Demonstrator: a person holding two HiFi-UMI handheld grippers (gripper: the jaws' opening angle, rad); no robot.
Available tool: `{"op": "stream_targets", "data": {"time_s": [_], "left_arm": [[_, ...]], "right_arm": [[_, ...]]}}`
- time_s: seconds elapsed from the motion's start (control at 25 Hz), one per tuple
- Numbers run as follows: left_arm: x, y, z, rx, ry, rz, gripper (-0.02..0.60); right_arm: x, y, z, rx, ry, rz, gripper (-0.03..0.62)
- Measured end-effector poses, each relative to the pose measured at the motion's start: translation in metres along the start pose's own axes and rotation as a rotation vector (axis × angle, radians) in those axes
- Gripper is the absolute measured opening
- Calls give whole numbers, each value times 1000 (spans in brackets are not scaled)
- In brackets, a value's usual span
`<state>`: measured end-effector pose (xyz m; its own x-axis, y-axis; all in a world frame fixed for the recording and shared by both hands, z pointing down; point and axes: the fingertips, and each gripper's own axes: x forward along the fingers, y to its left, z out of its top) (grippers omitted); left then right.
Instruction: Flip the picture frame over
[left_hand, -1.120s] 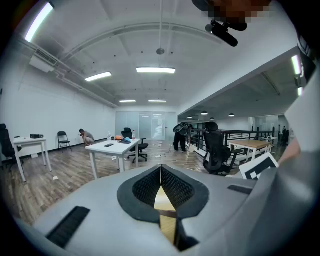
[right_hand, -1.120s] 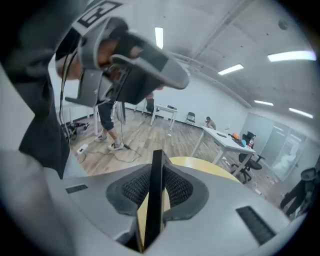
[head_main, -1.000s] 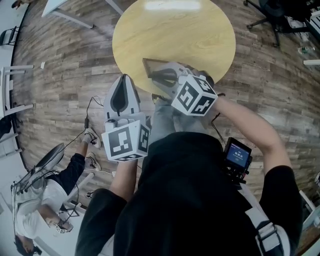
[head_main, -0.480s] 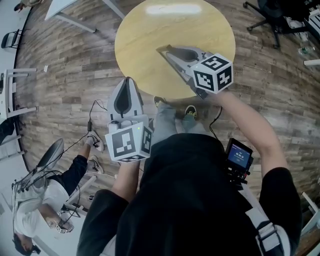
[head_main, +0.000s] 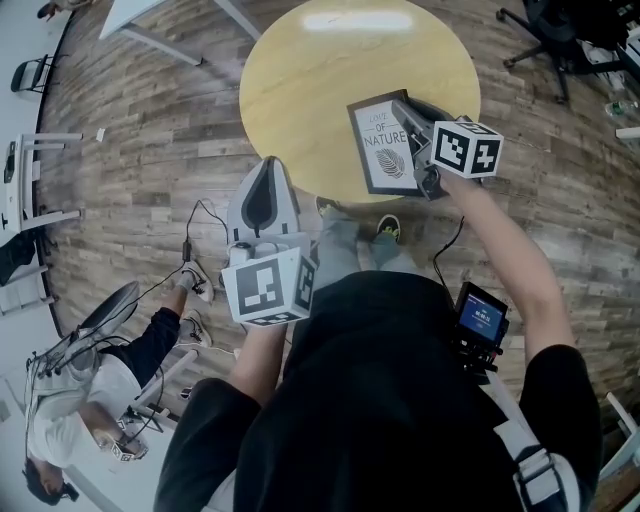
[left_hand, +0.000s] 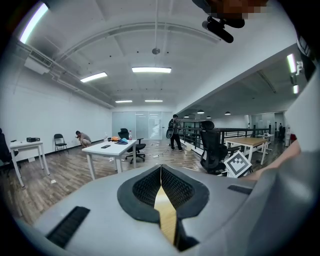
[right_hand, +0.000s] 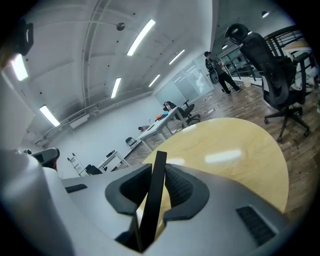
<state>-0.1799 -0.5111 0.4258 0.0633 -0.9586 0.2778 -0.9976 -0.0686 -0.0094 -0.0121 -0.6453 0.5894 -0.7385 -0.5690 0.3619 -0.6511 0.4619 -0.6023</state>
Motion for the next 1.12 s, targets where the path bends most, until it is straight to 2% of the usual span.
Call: {"op": "stream_targets", "data": {"time_s": [0.24, 0.56, 0.68, 0.96, 1.12], "left_arm": [[1, -5, -2, 12, 4, -15, 23], [-1, -4, 0, 14, 12, -9, 23], [-3, -1, -1, 15, 15, 3, 23], [-2, 2, 0, 24, 19, 10, 23], [0, 0, -1, 33, 21, 1, 23]], "right_arm": [[1, -44, -41, 16, 63, -136, 100], [5, -76, -67, -25, 137, -261, 106], [9, -81, -70, -105, 182, -303, 115], [17, -89, -76, -383, 325, -389, 124], [21, -89, -80, -521, 380, -403, 124]]}}
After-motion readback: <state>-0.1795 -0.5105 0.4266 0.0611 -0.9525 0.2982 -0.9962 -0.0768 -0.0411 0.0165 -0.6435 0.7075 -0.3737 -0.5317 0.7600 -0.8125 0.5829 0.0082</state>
